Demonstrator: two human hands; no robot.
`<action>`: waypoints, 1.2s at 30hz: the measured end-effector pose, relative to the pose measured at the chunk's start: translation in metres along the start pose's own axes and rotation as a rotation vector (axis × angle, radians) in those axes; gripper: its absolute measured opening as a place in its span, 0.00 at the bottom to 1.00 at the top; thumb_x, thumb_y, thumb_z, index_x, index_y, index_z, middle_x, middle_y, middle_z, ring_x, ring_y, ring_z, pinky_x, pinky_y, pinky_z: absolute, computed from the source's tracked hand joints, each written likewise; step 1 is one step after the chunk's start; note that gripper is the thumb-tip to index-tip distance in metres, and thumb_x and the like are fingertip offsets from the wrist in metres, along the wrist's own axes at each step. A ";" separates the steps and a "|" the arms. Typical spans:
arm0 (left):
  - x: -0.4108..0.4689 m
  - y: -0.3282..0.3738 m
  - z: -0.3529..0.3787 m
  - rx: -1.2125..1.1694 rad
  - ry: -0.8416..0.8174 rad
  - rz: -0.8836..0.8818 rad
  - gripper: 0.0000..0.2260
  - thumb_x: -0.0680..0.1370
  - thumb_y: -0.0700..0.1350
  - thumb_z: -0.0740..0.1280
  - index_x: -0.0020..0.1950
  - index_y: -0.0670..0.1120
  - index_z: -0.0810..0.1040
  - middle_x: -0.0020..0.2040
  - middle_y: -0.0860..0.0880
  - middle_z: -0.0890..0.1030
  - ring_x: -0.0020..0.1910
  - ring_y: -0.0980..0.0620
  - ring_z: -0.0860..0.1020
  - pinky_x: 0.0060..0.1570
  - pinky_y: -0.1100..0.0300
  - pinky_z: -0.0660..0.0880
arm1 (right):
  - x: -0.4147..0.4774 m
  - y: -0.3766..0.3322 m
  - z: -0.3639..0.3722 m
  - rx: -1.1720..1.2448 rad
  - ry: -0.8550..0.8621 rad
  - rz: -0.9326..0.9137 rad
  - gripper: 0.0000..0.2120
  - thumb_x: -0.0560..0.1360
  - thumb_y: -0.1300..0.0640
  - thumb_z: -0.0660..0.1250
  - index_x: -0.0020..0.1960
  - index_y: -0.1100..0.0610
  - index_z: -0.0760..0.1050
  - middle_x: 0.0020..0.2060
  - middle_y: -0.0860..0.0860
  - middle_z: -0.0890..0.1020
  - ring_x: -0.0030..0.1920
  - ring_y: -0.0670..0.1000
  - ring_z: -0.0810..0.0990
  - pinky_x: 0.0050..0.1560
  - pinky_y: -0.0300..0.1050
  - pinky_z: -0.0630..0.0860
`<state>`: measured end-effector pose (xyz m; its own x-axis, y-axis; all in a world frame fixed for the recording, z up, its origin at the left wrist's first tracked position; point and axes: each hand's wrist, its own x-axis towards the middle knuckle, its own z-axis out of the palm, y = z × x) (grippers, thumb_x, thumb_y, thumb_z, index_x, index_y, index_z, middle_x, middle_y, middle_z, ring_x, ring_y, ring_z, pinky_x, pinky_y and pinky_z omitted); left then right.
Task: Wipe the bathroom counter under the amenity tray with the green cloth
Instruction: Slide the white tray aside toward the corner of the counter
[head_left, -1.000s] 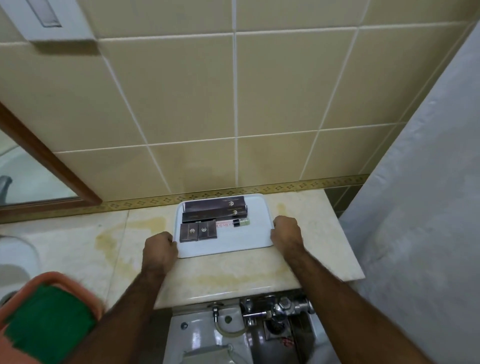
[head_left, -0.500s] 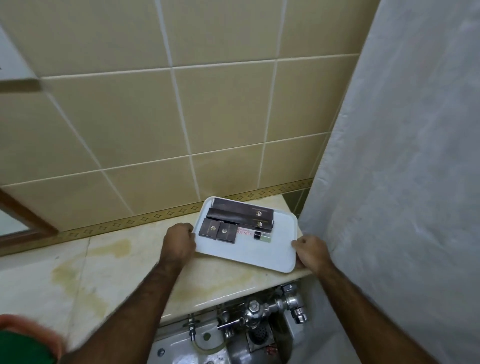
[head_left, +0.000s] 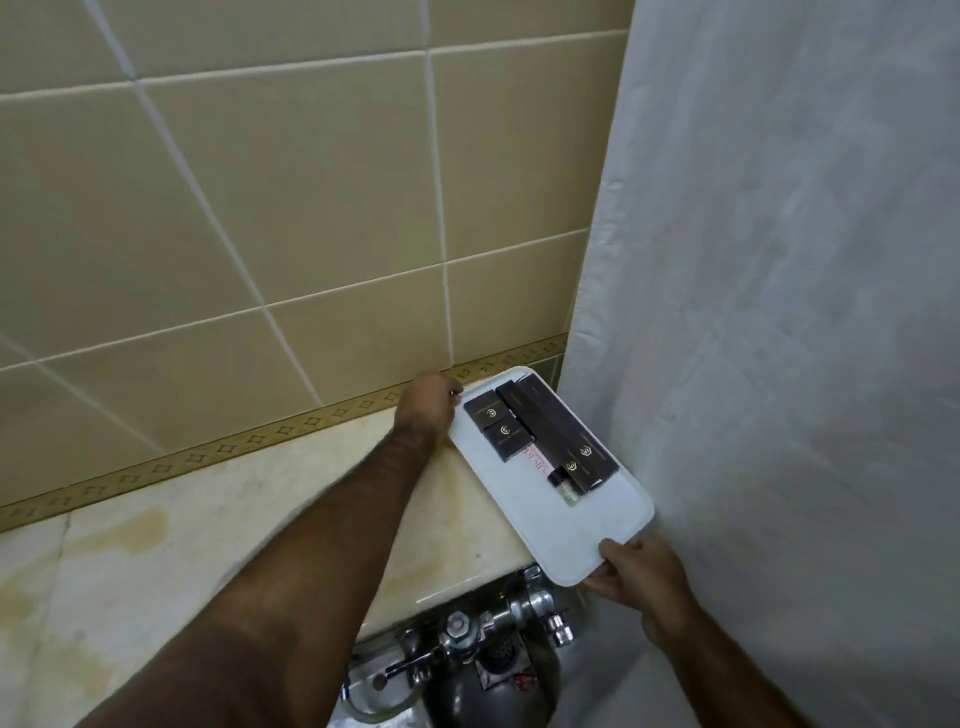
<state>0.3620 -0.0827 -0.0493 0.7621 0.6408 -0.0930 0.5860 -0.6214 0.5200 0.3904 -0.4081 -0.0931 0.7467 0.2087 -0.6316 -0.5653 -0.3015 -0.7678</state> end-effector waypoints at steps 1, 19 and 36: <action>0.005 0.004 0.004 -0.009 -0.008 -0.004 0.12 0.81 0.39 0.67 0.62 0.42 0.86 0.62 0.42 0.85 0.62 0.41 0.82 0.64 0.54 0.75 | 0.000 0.003 0.000 0.030 -0.009 0.008 0.11 0.75 0.72 0.66 0.56 0.66 0.80 0.47 0.67 0.85 0.45 0.62 0.87 0.41 0.56 0.86; 0.009 -0.014 0.023 -0.048 0.179 -0.282 0.09 0.78 0.44 0.72 0.55 0.41 0.87 0.53 0.42 0.87 0.53 0.41 0.83 0.57 0.52 0.79 | -0.006 0.017 0.050 0.141 -0.015 0.004 0.11 0.78 0.67 0.71 0.60 0.65 0.77 0.47 0.65 0.86 0.43 0.63 0.89 0.40 0.52 0.87; -0.105 -0.061 -0.095 0.348 0.361 0.058 0.27 0.79 0.64 0.61 0.69 0.47 0.77 0.66 0.47 0.80 0.66 0.44 0.76 0.63 0.50 0.72 | -0.036 -0.143 0.133 -1.412 -0.099 -1.213 0.41 0.79 0.31 0.57 0.83 0.55 0.56 0.82 0.56 0.59 0.83 0.57 0.51 0.80 0.59 0.55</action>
<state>0.2198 -0.0690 0.0096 0.6886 0.6772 0.2592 0.6490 -0.7350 0.1963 0.3979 -0.2489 0.0257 0.4188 0.9045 0.0807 0.9037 -0.4064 -0.1344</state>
